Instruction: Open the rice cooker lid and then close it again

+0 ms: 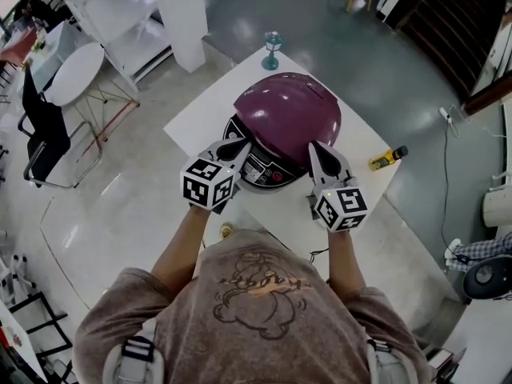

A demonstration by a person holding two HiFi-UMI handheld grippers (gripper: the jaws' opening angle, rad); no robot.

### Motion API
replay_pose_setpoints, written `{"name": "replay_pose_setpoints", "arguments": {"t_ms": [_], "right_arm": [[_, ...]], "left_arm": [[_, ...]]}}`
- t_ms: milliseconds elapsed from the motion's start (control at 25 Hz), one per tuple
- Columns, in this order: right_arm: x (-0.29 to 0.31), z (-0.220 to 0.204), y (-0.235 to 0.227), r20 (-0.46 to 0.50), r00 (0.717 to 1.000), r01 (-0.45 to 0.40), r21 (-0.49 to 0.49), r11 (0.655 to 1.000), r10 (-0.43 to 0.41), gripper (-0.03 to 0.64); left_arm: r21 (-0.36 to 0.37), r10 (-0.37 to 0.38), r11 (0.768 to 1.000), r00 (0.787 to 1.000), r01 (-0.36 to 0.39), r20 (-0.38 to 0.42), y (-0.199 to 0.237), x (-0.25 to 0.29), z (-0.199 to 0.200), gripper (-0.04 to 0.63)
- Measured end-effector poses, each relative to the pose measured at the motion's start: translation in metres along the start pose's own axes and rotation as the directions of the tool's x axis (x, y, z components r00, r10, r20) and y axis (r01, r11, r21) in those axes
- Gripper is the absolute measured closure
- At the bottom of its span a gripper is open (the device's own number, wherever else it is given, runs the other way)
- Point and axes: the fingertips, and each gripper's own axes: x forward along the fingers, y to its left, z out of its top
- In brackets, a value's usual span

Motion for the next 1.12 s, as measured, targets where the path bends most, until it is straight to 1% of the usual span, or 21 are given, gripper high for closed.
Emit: {"name": "replay_pose_setpoints", "arguments": {"t_ms": [200,440,680,1120], "right_arm": [[-0.005,0.026,-0.006,0.062,0.998,0.013,-0.009,1.000,-0.012,0.614],[-0.006,0.046,-0.012,0.103,0.995,0.018,-0.024,1.000,-0.015,0.614],[-0.009,0.074,-0.026,0.180,0.984,0.015,0.015,1.000,-0.018,0.612],[-0.003,0.108,-0.061,0.207,0.977,0.062,-0.045,0.997,-0.051,0.612]], "left_arm": [[0.016,-0.010,1.000,1.000,0.010,0.013,-0.005,-0.001,0.007,0.575],[0.017,-0.023,1.000,0.999,0.022,0.027,-0.009,-0.001,0.017,0.575],[0.037,-0.028,0.999,0.999,0.027,0.026,-0.011,0.002,0.017,0.575],[0.042,-0.045,0.998,0.998,0.044,0.032,-0.015,0.008,0.023,0.575]]}}
